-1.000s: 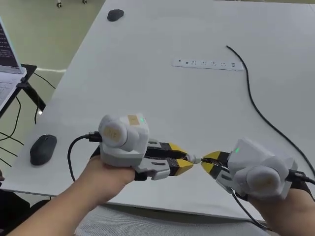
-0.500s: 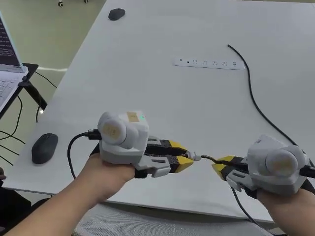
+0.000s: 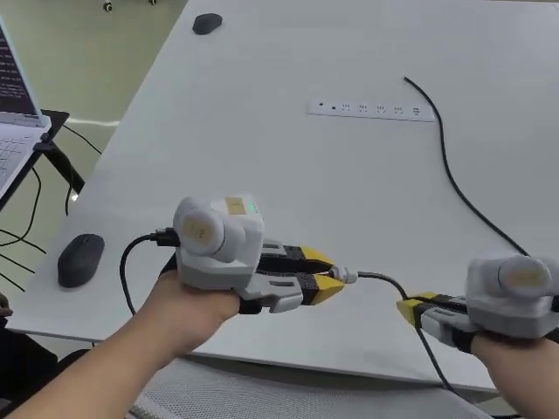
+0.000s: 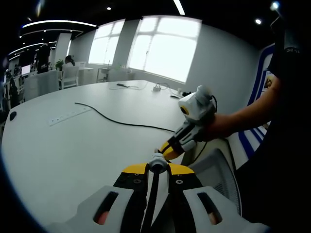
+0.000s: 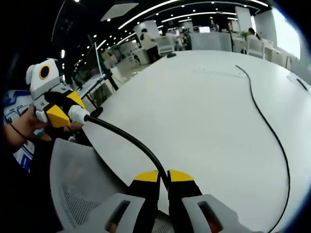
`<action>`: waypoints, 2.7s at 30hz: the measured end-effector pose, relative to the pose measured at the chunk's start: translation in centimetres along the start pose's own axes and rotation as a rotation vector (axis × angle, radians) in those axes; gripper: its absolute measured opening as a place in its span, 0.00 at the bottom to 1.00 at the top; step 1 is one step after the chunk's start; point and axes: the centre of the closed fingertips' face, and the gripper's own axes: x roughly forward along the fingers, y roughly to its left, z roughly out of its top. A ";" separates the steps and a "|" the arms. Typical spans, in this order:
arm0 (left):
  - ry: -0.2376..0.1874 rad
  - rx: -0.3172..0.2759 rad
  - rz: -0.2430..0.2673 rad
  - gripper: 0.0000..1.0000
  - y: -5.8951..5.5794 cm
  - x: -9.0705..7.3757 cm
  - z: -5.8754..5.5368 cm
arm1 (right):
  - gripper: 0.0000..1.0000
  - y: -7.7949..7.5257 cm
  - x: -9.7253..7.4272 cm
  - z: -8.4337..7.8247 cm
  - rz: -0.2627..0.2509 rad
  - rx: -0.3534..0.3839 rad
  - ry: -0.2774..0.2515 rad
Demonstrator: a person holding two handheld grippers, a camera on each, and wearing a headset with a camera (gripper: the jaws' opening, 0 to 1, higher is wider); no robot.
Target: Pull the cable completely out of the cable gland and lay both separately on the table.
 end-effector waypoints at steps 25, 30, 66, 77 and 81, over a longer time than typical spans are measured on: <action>-0.008 0.003 -0.012 0.15 -0.2 0.0 0.4 | 0.01 -0.8 -0.6 -1.6 -0.008 0.180 -0.009; -0.010 -0.002 -0.012 0.15 -0.2 0.0 0.5 | 0.02 -0.8 -0.7 -1.6 -0.011 0.133 -0.024; -0.019 -0.038 0.008 0.15 -0.3 -0.3 0.7 | 0.16 8.7 -2.7 6.2 0.077 -0.730 -0.143; -0.013 -0.051 0.005 0.15 -0.5 -0.4 0.2 | 0.09 9.8 -1.7 5.9 0.092 -0.796 -0.122; -0.012 -0.052 0.001 0.15 -0.6 -0.4 0.2 | 0.09 10.0 -1.5 5.7 0.101 -0.798 -0.120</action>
